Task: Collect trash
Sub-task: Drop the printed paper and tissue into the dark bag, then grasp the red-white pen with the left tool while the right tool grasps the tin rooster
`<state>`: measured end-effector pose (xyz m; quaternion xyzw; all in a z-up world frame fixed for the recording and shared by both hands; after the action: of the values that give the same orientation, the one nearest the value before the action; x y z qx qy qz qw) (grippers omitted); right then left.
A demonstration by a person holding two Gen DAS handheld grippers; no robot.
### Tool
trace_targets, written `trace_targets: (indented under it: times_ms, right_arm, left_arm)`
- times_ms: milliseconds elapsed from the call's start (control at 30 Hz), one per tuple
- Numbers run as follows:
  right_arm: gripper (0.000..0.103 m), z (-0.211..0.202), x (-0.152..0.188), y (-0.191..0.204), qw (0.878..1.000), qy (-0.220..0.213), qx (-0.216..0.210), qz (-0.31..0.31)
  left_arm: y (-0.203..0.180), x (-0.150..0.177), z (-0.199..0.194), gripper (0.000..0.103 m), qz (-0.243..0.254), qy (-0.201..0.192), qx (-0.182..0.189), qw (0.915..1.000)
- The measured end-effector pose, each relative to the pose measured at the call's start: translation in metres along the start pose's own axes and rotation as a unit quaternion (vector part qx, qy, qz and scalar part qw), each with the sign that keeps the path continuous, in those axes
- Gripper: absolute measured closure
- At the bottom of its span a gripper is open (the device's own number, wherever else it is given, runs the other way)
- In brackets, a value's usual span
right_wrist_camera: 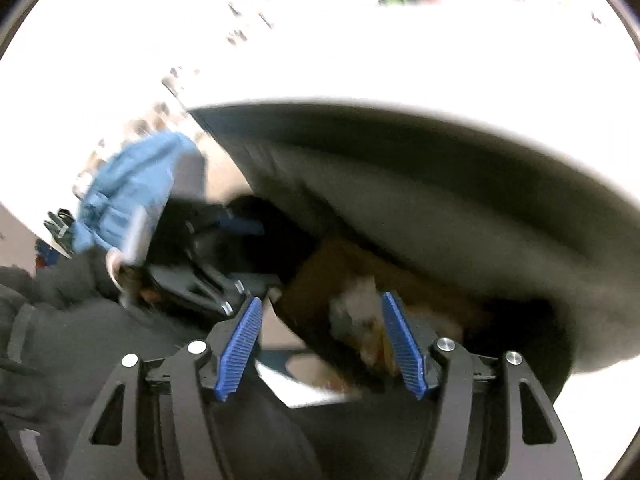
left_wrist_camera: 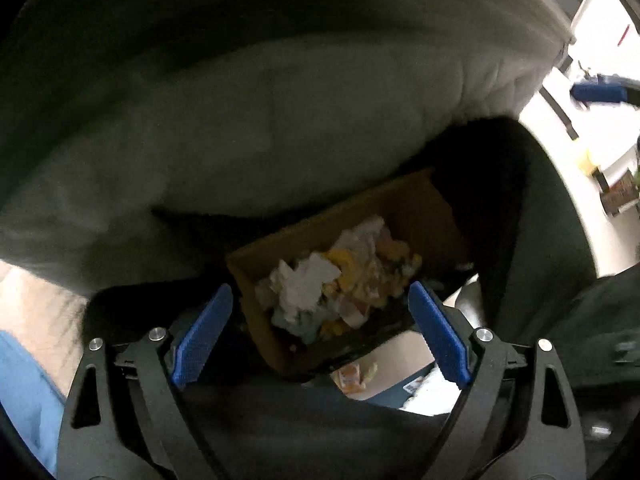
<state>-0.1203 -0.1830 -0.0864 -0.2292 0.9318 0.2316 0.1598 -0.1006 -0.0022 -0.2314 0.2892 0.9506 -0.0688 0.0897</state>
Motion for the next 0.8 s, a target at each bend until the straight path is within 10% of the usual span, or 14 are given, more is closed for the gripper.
trace_targets:
  times_ms: [267,400,567,800]
  right_arm:
    - [0.024,-0.046,-0.155,-0.037,0.988,-0.109,0.11,0.007]
    - [0.021,-0.024,-0.219,-0.072,0.984,-0.108,0.138,0.021]
    - [0.021,0.044,-0.294,-0.105,0.981,-0.073,0.17,0.051]
    - [0.022,0.09,-0.353,-0.151,0.982,-0.036,0.157,0.103]
  left_arm:
    - [0.045,-0.026,-0.13,0.015,-0.096,-0.097,-0.065,0.9885]
    - [0.099,-0.06,-0.193,0.013,-0.184,-0.168,-0.091,0.9641]
    - [0.159,-0.111,-0.198,0.013,-0.257,-0.19,-0.152,0.9352]
    - [0.182,-0.169,-0.165,0.013,-0.258,-0.174,-0.185,0.9321]
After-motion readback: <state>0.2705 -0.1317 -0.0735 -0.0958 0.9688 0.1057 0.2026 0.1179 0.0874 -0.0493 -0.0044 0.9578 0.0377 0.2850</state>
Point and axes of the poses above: each gripper's, at about its wrist camera, not at the fingertips, and z roughly the way its jaws point, y to its left, x to its underside, the point moved 7 cm from there along z, roughly the way its jaws point, and after that the axes turned 11 degrees about y, right-handed, at the moved point
